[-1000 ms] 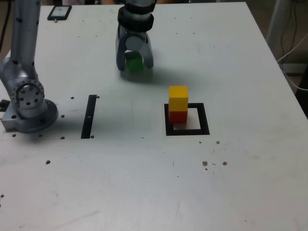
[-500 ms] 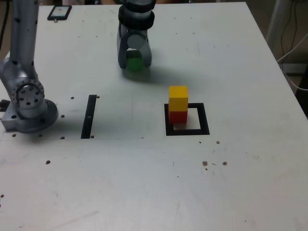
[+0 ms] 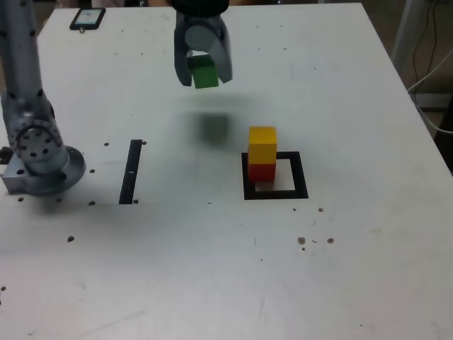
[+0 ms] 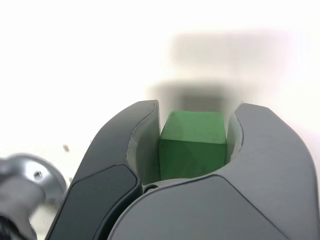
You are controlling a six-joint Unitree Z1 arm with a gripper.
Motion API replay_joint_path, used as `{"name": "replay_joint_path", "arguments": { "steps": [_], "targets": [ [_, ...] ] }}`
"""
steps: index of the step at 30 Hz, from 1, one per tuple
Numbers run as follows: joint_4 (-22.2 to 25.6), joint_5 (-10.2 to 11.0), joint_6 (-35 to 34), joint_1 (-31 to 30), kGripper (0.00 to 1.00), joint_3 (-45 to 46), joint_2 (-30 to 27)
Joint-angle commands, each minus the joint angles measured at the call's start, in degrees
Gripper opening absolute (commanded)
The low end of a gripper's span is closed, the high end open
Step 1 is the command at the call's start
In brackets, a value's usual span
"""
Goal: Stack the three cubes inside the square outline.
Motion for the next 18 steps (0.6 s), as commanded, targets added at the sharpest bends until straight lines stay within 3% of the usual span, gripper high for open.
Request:
{"name": "replay_joint_path", "arguments": {
  "steps": [1,9,18],
  "targets": [
    [2.22,-1.13,-3.01,-4.13,0.27,-0.86,-1.51],
    [11.16,-0.29,-12.17,-18.77,0.26,-10.43,-0.31],
    [14.26,-0.67,-13.95,-23.91,0.26,-17.96,6.16]
  ]
}}
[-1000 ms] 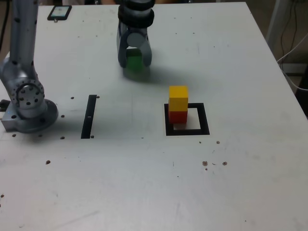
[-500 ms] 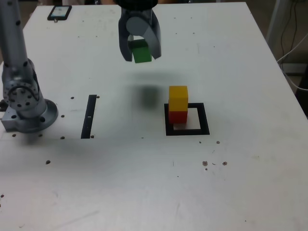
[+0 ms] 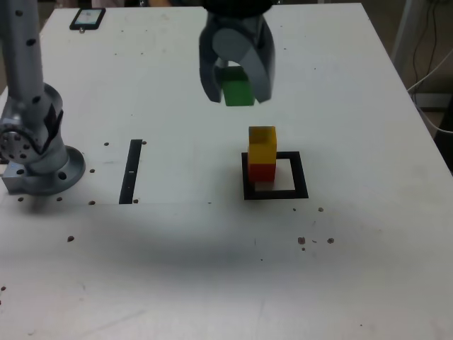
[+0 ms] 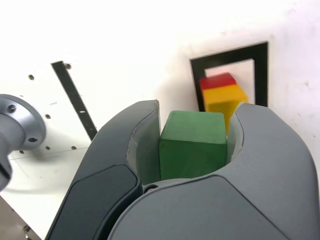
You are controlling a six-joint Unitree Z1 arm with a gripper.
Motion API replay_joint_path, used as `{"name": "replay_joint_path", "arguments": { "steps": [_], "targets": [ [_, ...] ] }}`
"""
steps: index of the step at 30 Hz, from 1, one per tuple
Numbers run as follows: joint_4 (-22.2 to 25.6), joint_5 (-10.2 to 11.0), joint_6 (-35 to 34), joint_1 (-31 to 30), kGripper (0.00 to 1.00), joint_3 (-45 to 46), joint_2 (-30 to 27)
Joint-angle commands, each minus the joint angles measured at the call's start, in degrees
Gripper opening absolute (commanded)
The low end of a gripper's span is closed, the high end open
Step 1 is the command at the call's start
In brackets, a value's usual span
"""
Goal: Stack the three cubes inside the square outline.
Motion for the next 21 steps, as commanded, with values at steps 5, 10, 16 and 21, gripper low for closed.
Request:
{"name": "replay_joint_path", "arguments": {
  "steps": [5,10,16,21],
  "targets": [
    [-0.43,-0.44,-1.13,-0.68,0.26,-1.28,3.83],
    [-0.52,-1.04,-2.00,-1.38,0.26,-1.89,5.06],
    [-0.72,-1.20,-2.62,-1.52,0.26,-1.86,6.02],
    [-2.16,-1.19,-3.11,-1.52,0.26,-1.69,6.88]
  ]
}}
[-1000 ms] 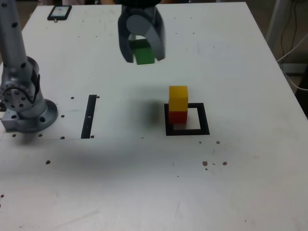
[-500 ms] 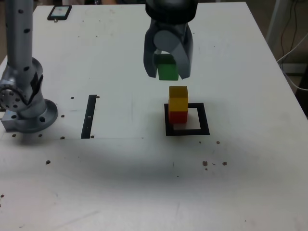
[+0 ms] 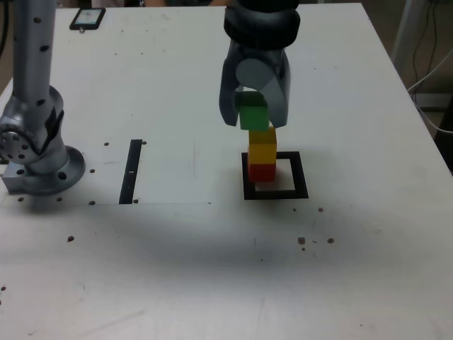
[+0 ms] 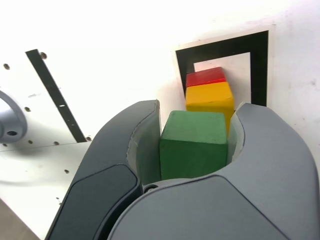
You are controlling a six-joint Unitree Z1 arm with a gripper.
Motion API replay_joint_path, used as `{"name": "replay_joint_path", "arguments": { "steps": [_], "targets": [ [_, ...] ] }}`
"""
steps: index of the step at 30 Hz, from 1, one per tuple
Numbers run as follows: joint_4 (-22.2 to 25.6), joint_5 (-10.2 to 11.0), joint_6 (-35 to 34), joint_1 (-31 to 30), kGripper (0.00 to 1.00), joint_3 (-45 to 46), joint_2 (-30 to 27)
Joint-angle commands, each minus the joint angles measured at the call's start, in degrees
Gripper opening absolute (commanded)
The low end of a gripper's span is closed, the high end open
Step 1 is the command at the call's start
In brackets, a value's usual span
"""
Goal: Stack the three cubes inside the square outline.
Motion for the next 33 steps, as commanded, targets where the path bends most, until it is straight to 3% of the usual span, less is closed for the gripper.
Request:
{"name": "replay_joint_path", "arguments": {
  "steps": [1,11,16,23,33],
  "targets": [
    [-0.91,0.06,-0.23,-0.08,0.26,-0.04,0.70],
    [-2.56,0.86,-0.27,-0.04,0.27,0.06,2.02],
    [-2.02,1.33,-0.11,0.12,0.36,0.52,2.19],
    [0.52,-0.18,0.38,0.18,0.53,0.06,2.14],
    [1.42,-1.39,0.85,0.18,0.56,-0.32,1.54]
  ]
}}
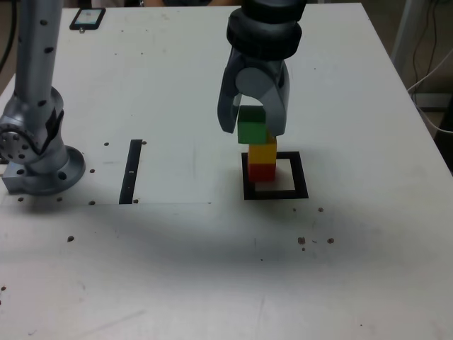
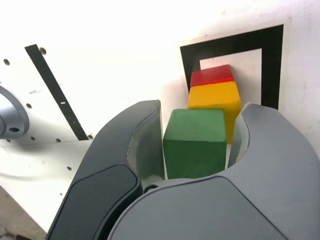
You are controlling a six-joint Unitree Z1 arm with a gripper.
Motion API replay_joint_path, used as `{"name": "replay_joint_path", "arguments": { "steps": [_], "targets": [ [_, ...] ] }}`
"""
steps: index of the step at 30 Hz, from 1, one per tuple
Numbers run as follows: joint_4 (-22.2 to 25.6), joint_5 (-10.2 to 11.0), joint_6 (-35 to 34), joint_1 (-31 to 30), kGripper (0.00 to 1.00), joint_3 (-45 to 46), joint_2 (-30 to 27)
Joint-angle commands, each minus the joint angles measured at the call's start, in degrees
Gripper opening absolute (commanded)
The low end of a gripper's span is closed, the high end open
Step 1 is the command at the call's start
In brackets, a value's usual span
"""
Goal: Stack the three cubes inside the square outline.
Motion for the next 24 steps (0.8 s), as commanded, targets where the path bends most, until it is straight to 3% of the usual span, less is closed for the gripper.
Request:
{"name": "replay_joint_path", "arguments": {
  "steps": [1,9,12,18,24],
  "targets": [
    [-0.10,-0.11,0.13,0.08,0.56,-0.23,-0.37],
    [-0.82,0.10,0.33,0.40,0.57,-0.30,-0.13],
    [-1.32,-0.04,0.48,0.40,0.66,-0.40,-0.41],
    [-1.90,0.02,0.66,0.40,0.97,-0.26,-1.41],
    [-1.72,0.11,0.66,0.41,0.99,0.27,-2.48]
  ]
}}
